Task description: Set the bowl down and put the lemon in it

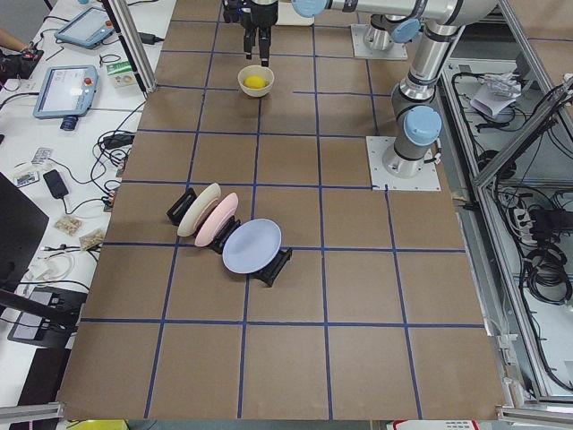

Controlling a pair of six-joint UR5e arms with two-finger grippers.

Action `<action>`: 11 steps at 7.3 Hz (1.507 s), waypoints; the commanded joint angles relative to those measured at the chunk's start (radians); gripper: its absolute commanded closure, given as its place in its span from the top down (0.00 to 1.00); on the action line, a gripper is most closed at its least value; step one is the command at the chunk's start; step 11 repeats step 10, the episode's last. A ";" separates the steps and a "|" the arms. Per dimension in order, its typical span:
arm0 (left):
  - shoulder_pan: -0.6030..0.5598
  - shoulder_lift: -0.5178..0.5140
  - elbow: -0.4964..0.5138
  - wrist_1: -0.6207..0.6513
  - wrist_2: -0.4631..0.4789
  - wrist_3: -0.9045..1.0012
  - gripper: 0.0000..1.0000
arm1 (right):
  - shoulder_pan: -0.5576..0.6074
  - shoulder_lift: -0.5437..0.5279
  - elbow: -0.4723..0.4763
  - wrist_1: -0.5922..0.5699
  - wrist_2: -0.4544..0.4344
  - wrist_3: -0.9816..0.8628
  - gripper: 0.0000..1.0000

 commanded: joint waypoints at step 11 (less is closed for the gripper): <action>0.003 0.015 -0.014 0.003 -0.001 -0.006 1.00 | -0.226 -0.311 0.019 0.464 -0.029 -0.307 1.00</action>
